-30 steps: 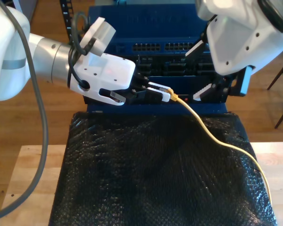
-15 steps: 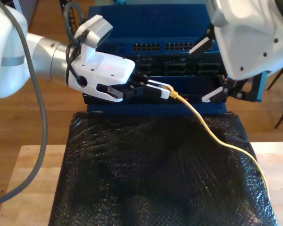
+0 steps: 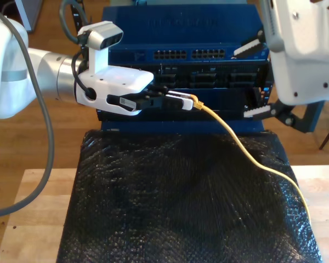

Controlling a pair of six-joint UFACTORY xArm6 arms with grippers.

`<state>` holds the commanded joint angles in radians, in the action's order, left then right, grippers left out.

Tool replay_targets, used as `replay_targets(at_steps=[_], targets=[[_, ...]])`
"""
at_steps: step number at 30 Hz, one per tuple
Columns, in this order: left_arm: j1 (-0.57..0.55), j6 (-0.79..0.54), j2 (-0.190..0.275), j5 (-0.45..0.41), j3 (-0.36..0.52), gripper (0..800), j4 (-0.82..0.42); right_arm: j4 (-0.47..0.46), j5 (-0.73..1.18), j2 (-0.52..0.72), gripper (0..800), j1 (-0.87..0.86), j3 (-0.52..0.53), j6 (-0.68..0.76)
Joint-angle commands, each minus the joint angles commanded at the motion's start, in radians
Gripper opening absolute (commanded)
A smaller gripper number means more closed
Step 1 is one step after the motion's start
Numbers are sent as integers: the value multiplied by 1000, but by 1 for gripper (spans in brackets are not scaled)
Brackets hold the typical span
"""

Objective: Grab the cable and plug it in

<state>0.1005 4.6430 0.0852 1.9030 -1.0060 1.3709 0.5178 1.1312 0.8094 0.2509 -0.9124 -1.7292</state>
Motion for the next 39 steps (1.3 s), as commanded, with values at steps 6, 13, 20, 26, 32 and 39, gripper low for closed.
replay_targets(at_steps=[6, 13, 20, 26, 32, 39], targets=[[9, 6, -20, 37, -6, 2, 26, 25, 0, 21, 784, 6, 2, -5], [15, 6, -44, 95, -20, 2, 55, 133, -5, 49, 779, 11, 21, -87], [15, 6, -63, 167, -20, 2, 101, 184, -71, 92, 768, 14, 66, -114], [28, 21, -72, 196, -18, 2, 114, 190, -120, 118, 769, 21, 107, -112], [51, 49, -75, 222, 2, 3, 138, 193, -141, 117, 783, 43, 121, -115], [57, 52, -75, 222, 55, 5, 138, 193, -158, 117, 786, 63, 129, -115]])
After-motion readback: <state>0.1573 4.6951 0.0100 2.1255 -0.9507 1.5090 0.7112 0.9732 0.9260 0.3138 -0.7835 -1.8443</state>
